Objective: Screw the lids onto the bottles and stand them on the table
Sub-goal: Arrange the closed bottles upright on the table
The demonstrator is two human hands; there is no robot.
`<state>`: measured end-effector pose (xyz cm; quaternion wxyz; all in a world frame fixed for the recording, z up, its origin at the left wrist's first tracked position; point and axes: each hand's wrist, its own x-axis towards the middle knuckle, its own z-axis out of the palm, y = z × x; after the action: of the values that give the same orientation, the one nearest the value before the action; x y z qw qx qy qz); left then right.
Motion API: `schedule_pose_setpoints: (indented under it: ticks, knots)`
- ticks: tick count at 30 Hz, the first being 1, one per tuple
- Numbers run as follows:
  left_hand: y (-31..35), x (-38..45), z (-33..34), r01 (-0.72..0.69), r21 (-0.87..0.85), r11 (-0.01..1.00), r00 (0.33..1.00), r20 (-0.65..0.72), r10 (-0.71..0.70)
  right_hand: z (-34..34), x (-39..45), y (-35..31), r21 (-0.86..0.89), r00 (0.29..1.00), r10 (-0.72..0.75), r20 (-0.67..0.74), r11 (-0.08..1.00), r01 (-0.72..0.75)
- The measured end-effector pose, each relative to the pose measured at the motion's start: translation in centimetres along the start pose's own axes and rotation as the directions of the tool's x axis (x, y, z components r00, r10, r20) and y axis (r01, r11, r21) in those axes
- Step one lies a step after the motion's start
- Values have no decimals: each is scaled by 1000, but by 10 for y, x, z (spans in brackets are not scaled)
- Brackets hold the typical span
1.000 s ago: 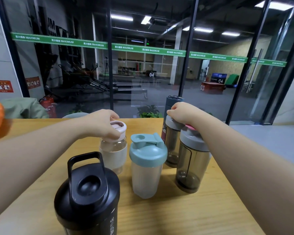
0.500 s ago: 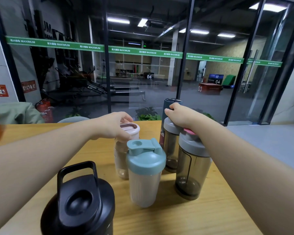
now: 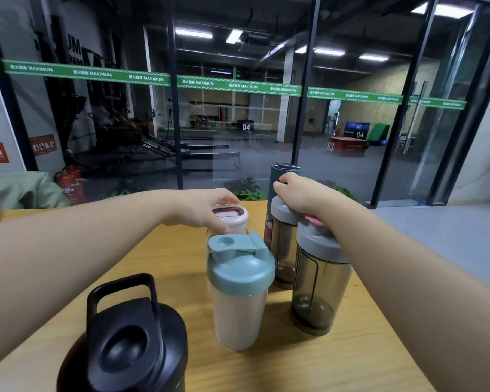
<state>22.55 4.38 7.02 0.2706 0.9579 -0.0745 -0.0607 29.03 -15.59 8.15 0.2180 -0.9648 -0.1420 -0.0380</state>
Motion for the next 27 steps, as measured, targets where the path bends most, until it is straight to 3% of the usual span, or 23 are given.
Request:
schedule_pose_setpoints:
  ticks: [15,19,22,27]
  knots:
    - [10,2,-1,-29,81,996,993,119,19,0,-3,-2,-38,1000,8,-7,999,-8]
    - [15,-23,-16,42,89,995,998,33,-45,-2,-6,-3,-4,1000,2,-19,1000,-3]
    - [22,-49,-26,123,225,967,989,-106,-101,-2,-7,-3,47,999,-14,-52,999,16]
    - [38,-99,-23,240,524,817,971,-139,-196,-6,-18,-6,75,967,-123,-223,987,143]
